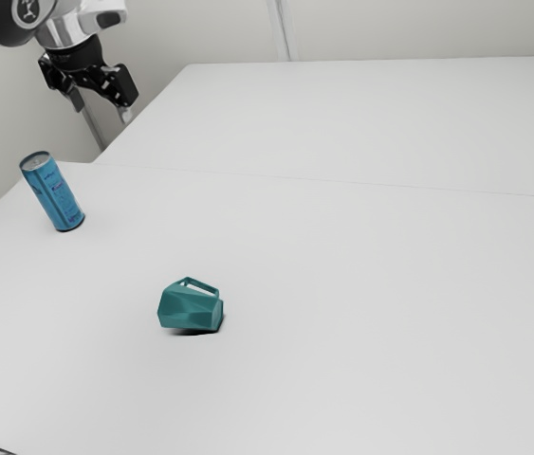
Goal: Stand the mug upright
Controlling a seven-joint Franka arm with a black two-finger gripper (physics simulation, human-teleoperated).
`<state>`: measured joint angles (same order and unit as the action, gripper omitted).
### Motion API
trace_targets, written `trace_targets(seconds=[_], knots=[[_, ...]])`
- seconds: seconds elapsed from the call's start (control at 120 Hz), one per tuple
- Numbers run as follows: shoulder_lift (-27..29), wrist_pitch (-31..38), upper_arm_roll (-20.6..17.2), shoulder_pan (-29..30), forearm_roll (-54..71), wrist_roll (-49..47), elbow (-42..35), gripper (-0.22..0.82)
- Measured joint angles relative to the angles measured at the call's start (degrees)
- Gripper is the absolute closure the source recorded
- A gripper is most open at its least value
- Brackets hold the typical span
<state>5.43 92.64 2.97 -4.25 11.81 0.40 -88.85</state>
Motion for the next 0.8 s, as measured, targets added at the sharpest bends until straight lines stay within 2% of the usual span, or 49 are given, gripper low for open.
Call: trace_targets(seconds=[0.483, 0.8], knots=[[0.0, 1.7, 0.2, 0.7, -2.3, -0.4, -5.7, 0.0], [-0.7, 2.4, 0.5, 10.8, -22.6, -3.1, -18.1, 0.0]])
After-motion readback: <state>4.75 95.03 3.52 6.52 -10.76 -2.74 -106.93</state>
